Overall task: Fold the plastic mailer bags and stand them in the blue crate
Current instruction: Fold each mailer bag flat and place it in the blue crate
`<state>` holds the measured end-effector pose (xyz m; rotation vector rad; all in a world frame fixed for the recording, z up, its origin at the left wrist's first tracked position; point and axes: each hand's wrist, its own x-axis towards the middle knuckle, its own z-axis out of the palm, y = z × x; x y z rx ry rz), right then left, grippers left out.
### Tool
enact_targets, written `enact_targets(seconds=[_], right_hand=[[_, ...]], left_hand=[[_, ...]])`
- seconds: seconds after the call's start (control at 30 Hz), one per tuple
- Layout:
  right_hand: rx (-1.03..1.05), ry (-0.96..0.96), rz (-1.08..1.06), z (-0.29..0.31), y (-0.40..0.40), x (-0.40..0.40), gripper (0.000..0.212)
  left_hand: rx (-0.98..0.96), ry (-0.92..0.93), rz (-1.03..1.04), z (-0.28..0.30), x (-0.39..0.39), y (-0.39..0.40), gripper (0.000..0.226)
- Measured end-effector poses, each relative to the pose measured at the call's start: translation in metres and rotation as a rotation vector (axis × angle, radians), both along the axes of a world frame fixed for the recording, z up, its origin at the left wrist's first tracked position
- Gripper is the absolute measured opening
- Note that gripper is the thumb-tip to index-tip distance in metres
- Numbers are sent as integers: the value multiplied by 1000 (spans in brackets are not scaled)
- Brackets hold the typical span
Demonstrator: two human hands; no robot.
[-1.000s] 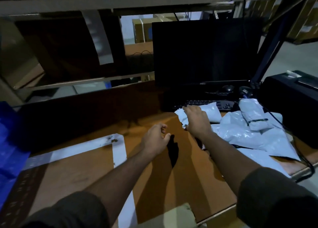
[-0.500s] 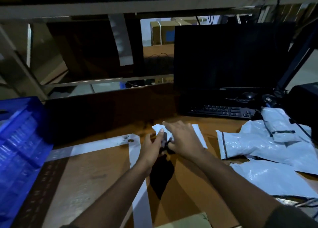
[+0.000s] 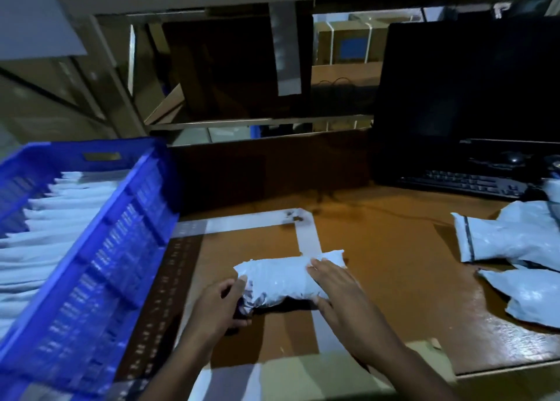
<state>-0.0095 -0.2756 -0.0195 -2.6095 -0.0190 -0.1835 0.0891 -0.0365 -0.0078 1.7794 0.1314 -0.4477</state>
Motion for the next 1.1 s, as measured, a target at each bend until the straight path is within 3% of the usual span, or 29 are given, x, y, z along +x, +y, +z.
enact_targets(seconds=[0.07, 0.2, 0.27, 0.33, 0.47, 0.53, 0.67, 0.83, 1.1], right_hand=[[9, 28, 23, 4, 10, -5, 55], [-65, 43, 1, 19, 30, -7, 54], [-136, 8, -18, 25, 38, -2, 53], [-185, -33, -23, 28, 47, 5, 52], [-172, -70, -90, 15, 58, 28, 48], [-252, -37, -104, 1, 56, 35, 42], [-413, -40, -53, -19, 53, 27, 49], [-394, -49, -56, -15, 42, 41, 54], [-318, 23, 5, -21, 33, 50, 54]], left_hand=[[124, -180, 42, -6, -2, 17, 14], [497, -667, 57, 6, -15, 19, 44], [500, -910, -61, 21, -16, 10, 38], [472, -999, -274, 26, -5, 0, 36], [670, -903, -746, 14, 30, -17, 55], [737, -865, -848, -1, 32, -14, 61], [812, -949, -826, -27, 28, -5, 81], [817, -893, -818, -26, 42, -22, 95], [813, -842, -790, -35, 50, -27, 74]])
